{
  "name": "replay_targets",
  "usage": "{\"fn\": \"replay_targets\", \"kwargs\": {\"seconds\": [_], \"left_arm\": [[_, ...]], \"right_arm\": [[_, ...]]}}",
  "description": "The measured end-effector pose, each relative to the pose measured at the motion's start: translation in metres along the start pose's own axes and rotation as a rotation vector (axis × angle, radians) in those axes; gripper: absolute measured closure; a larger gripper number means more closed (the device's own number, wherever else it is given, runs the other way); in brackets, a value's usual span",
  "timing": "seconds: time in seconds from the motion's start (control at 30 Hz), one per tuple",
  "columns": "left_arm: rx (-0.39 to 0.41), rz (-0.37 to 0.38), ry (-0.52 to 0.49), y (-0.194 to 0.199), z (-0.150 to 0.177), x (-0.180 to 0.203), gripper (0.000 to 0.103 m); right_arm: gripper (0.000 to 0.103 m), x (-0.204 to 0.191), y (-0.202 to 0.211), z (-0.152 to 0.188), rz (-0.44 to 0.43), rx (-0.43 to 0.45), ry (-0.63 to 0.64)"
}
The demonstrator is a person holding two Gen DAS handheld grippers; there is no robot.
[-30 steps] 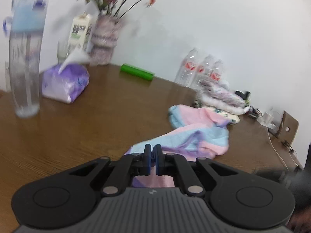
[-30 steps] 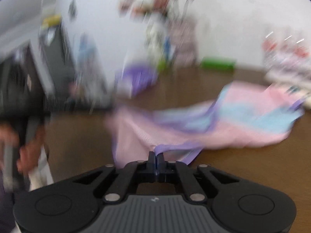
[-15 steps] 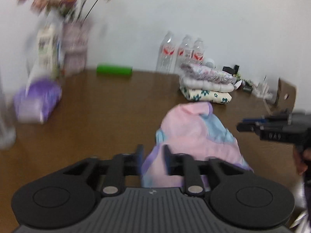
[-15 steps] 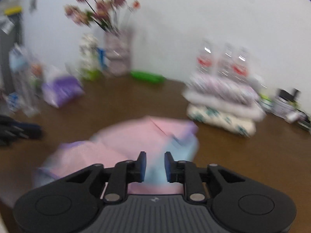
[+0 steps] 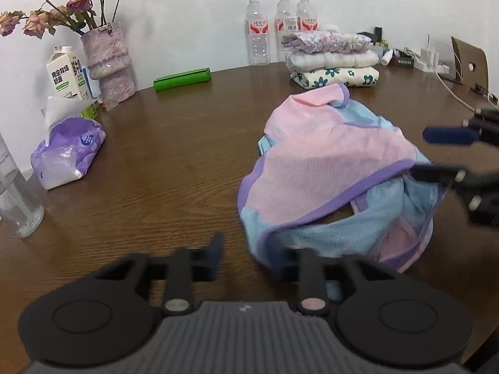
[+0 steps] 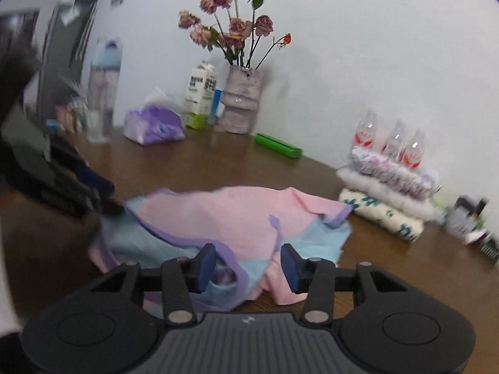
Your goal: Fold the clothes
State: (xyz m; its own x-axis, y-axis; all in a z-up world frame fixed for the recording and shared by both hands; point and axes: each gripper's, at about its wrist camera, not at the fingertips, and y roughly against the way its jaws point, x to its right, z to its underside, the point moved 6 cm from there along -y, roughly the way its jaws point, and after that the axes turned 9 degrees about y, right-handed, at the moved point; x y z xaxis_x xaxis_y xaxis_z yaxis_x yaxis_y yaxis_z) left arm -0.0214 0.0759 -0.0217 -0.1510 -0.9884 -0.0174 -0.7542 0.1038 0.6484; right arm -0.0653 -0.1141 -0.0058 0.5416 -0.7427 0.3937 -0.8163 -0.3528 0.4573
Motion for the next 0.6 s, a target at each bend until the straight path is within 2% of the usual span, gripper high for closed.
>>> {"fn": "replay_targets", "kwargs": {"seconds": [0.07,0.1,0.17,0.23,0.3,0.37,0.4,0.43,0.53,0.6], "left_arm": [[0.047,-0.064,-0.013,0.005,-0.001,0.000,0.100],[0.070,-0.073,-0.002,0.010,-0.001,-0.001,0.100],[0.119,-0.070,0.053,0.024,-0.003,-0.005,0.101],[0.167,-0.064,0.102,0.041,-0.006,-0.010,0.101],[0.205,-0.063,0.131,0.055,-0.009,-0.013,0.101],[0.207,-0.078,0.121,0.058,-0.010,-0.011,0.101],[0.202,-0.086,0.098,0.057,-0.008,-0.007,0.101],[0.198,-0.094,0.073,0.056,-0.005,-0.003,0.101],[0.194,-0.105,0.044,0.057,0.003,0.002,0.101],[0.223,-0.107,0.040,0.061,0.010,0.002,0.101]], "right_arm": [[0.066,-0.006,-0.002,0.001,0.037,-0.015,0.049],[0.066,-0.008,-0.002,0.001,0.054,-0.022,0.073],[0.067,-0.014,-0.003,0.001,0.089,-0.035,0.120],[0.075,-0.019,-0.004,0.001,0.124,-0.049,0.167],[0.075,-0.023,-0.004,-0.001,0.157,-0.050,0.196],[0.079,-0.024,-0.002,-0.003,0.174,-0.033,0.189],[0.086,-0.024,-0.002,-0.004,0.178,-0.025,0.172],[0.087,-0.023,-0.001,-0.005,0.181,-0.020,0.157],[0.090,-0.020,0.002,-0.008,0.209,-0.018,0.116],[0.090,-0.017,0.003,-0.011,0.207,-0.025,0.084]]}}
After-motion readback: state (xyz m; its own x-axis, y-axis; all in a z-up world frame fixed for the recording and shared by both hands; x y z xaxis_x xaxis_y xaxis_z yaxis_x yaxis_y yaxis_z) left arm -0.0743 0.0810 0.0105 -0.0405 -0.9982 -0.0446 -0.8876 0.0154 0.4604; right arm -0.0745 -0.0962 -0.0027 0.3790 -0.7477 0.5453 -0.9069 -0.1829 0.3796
